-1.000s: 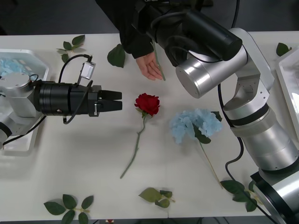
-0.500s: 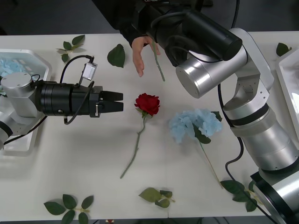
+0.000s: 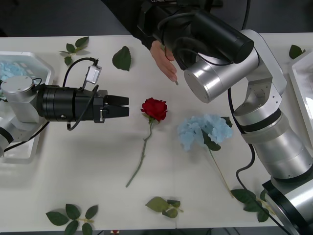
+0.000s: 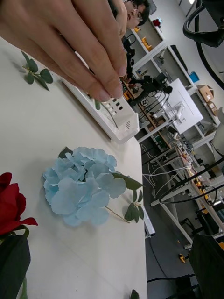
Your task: Place the red flowers into the right box and the blue flowers into the left box. If a person shows an open palm, hand one flower to the person first, then continue sorting.
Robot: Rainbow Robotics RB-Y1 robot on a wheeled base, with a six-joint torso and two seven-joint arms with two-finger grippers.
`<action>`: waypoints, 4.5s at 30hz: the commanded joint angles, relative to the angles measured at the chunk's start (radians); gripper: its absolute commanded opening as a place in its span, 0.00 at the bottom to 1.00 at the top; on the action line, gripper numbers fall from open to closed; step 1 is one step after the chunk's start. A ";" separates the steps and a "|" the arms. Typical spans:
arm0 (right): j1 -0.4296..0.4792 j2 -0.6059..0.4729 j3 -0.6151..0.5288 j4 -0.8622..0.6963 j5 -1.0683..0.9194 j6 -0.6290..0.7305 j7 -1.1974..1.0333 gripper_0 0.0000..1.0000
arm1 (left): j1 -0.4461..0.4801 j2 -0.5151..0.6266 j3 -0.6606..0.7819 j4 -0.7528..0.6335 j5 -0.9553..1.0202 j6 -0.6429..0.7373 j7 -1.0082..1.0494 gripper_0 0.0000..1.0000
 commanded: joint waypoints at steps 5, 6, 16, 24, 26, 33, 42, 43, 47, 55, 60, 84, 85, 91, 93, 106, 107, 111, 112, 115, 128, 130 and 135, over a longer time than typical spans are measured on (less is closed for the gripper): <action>-0.048 0.025 -0.011 -0.015 -0.024 -0.014 -0.028 0.89 | -0.044 0.004 -0.004 -0.011 0.017 -0.002 -0.022 1.00; -0.049 0.024 -0.012 -0.015 -0.027 -0.014 -0.028 0.99 | -0.044 0.004 -0.004 -0.011 0.017 -0.002 -0.022 1.00; -0.048 0.020 -0.012 -0.017 -0.039 -0.014 -0.029 1.00 | -0.044 0.005 -0.004 -0.011 0.016 0.000 -0.022 1.00; -0.022 -0.151 -0.011 -0.081 -0.264 -0.013 -0.031 1.00 | -0.044 0.005 -0.004 -0.011 0.016 0.000 -0.022 1.00; -0.002 -0.245 -0.011 -0.113 -0.373 -0.013 -0.031 1.00 | -0.044 0.004 -0.004 -0.011 0.016 0.001 -0.022 1.00; 0.102 -0.564 -0.035 -0.182 -0.737 -0.011 -0.031 1.00 | -0.044 0.004 -0.006 -0.011 0.016 0.004 -0.022 1.00; 0.423 -0.796 -0.351 -0.340 -1.071 0.314 0.106 1.00 | -0.059 0.019 -0.004 -0.030 0.010 -0.017 -0.022 1.00; 0.445 -0.797 -0.377 -0.350 -1.085 0.346 0.126 1.00 | -0.063 0.025 -0.003 -0.039 -0.001 -0.028 -0.022 1.00; 0.601 -0.799 -0.491 -0.369 -1.142 0.483 0.288 1.00 | -0.079 0.082 0.015 -0.162 -0.133 -0.132 0.083 1.00; 0.791 -0.794 -0.397 -0.319 -1.127 0.302 0.569 1.00 | -0.077 0.140 0.015 -0.447 -0.549 -0.214 0.794 1.00; 0.803 -0.803 -0.178 -0.251 -1.058 0.062 0.683 1.00 | -0.080 0.130 0.009 -0.577 -0.854 -0.146 1.176 1.00; 0.518 -0.713 0.301 0.039 -0.832 -0.231 0.742 1.00 | -0.229 -0.018 -0.293 -0.677 -1.425 0.233 2.013 1.00; 0.518 -0.713 0.301 0.039 -0.832 -0.231 0.742 1.00 | -0.229 -0.018 -0.293 -0.677 -1.425 0.233 2.013 1.00; 0.426 -0.645 0.382 0.131 -0.808 -0.251 0.745 1.00 | -0.263 -0.077 -0.436 -0.675 -1.576 0.240 2.200 1.00; 0.406 -0.633 0.405 0.152 -0.801 -0.260 0.745 1.00 | -0.268 -0.093 -0.465 -0.675 -1.602 0.243 2.237 1.00; 0.366 -0.601 0.439 0.209 -0.765 -0.287 0.745 0.00 | -0.338 -0.202 -0.667 -0.580 -1.685 0.202 2.424 1.00; 0.366 -0.605 0.439 0.209 -0.763 -0.290 0.744 0.00 | -0.340 -0.206 -0.689 -0.567 -1.699 0.187 2.426 1.00; 0.366 -0.625 0.439 0.207 -0.777 -0.323 0.742 0.00 | -0.338 -0.208 -0.745 -0.528 -1.725 0.135 2.435 1.00; 0.366 -0.628 0.439 0.206 -0.778 -0.329 0.739 0.00 | -0.340 -0.208 -0.752 -0.524 -1.728 0.128 2.436 1.00; 0.366 -0.651 0.439 0.192 -0.789 -0.361 0.735 0.00 | -0.338 -0.212 -0.778 -0.501 -1.742 0.113 2.441 1.00; 0.379 -0.773 0.192 -0.095 -1.188 -0.310 0.706 0.00 | -0.338 -0.214 -0.839 -0.467 -1.768 0.093 2.453 1.00; 0.379 -0.740 0.138 -0.107 -1.315 -0.287 0.719 0.00 | -0.338 -0.212 -0.851 -0.453 -1.776 0.085 2.453 1.00; 0.345 -0.575 0.014 -0.104 -1.498 -0.218 0.805 0.00 | -0.338 -0.214 -0.886 -0.425 -1.794 0.067 2.456 1.00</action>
